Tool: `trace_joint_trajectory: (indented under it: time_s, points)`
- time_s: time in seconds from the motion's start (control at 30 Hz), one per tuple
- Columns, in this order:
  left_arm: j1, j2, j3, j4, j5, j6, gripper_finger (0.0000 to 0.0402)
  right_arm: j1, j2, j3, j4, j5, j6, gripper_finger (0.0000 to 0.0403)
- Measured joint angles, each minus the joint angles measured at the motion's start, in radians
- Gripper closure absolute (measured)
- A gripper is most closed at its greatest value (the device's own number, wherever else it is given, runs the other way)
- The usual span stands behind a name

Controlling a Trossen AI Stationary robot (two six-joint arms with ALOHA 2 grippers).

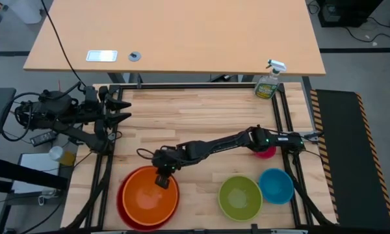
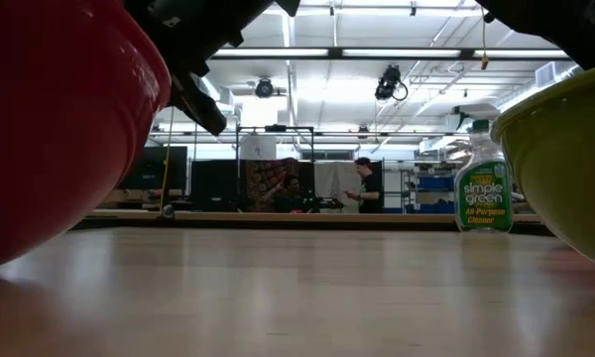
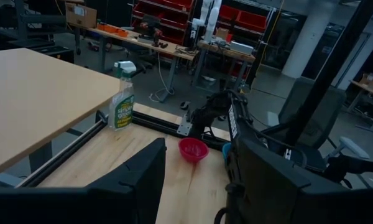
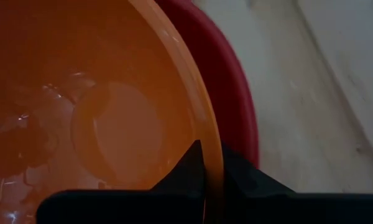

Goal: Nest bowls inside each other
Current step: Stack the orange bowl on the red bowl, then stack the green bowl on the orange bowl

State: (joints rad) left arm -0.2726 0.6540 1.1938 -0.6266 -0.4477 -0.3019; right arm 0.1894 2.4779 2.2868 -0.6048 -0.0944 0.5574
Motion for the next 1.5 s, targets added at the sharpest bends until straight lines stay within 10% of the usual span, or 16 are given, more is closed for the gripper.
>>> trace_joint_trajectory:
  time_s: [0.87,1.5]
  points:
    - [0.000,0.000,0.000,0.001,0.000,0.000,0.0198,-0.022,-0.002,0.045,-0.037,-0.161,-0.003,0.0265]
    - [0.000,0.000,0.000,-0.012,0.000,0.006,0.0198,0.054,-0.274,0.024,-0.680,-0.003,-0.393,0.0265]
